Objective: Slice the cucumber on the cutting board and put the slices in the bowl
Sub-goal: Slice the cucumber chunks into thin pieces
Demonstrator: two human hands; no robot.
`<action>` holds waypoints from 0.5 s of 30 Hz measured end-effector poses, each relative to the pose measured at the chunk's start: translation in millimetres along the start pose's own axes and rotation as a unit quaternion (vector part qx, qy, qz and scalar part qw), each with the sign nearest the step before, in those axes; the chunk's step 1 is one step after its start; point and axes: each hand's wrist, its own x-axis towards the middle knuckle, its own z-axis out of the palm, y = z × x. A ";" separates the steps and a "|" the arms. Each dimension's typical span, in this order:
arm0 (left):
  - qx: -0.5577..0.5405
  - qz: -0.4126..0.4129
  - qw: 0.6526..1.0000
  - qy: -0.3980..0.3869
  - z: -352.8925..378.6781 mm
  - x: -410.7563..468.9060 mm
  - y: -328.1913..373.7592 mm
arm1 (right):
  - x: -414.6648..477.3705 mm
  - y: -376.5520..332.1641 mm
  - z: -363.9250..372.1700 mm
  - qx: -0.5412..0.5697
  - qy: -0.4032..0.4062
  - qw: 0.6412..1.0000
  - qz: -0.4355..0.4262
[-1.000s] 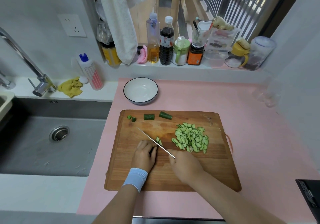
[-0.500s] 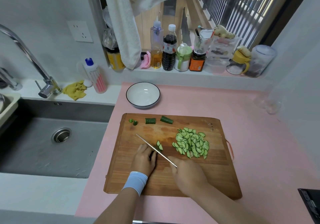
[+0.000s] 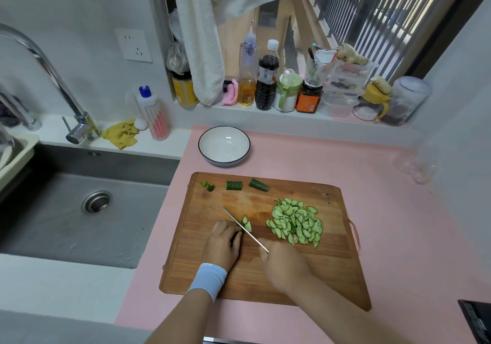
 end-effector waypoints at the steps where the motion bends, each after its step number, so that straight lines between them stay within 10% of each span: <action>1: 0.004 0.005 1.000 0.003 -0.4 -0.5 0.7 | -0.1 -0.5 0.1 -0.001 0.000 1.000 0.000; 15: 0.000 -0.011 1.000 0.005 0.8 -0.9 -2.0 | -12.3 5.1 2.0 -0.013 0.037 0.999 -0.020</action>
